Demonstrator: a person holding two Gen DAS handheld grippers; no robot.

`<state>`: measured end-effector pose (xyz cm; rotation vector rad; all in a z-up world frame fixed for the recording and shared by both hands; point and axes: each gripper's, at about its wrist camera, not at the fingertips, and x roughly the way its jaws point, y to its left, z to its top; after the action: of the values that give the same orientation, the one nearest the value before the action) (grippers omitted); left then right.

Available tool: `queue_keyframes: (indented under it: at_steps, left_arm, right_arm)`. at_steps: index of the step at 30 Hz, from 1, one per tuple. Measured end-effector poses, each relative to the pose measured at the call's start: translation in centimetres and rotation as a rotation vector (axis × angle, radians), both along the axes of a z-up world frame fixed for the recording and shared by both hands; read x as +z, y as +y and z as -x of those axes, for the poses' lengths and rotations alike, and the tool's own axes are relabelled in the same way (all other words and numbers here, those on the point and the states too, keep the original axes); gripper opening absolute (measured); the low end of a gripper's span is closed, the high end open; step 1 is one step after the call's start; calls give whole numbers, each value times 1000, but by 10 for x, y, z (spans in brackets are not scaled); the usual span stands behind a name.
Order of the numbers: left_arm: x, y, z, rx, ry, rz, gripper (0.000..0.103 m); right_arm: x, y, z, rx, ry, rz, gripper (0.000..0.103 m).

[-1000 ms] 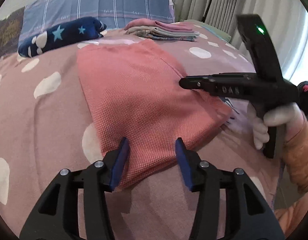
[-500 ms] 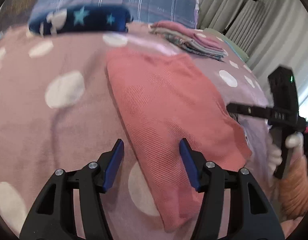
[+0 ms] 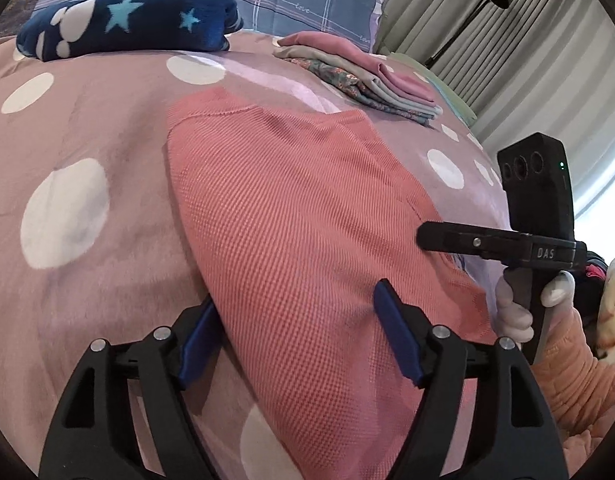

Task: Fold small clothes
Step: 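Grasp the folded sweater's end with both grippers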

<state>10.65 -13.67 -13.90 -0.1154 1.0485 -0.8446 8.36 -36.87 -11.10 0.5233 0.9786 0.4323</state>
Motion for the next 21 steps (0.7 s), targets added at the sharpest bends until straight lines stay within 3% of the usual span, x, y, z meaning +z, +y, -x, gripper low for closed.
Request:
queue_keyframes:
  at_steps: [12,13,14,16,19,21]
  left_arm:
    - [-6,1,-24,-26,52,103,74]
    - [-6,0,-26,-19,47,98,67]
    - [-6,0,-28,-7,42,86,52]
    - [-6,1,-32,13,53,78,37]
    - [8,-6,-20,16,-18,28,29]
    - [23,-12,-9,11,-89,-3,27]
  right_arm:
    - [-1,13,-25,34,-22,32,69]
    - [-1,13,-26,32,-23,37,67]
    - [-2,14,-27,31,-23,47,64]
    - [-1,15,-29,23,-18,69,50]
    - [3,17,-26,-1,-19,72,31]
    - [16,24,-16,-14,-62,133,25]
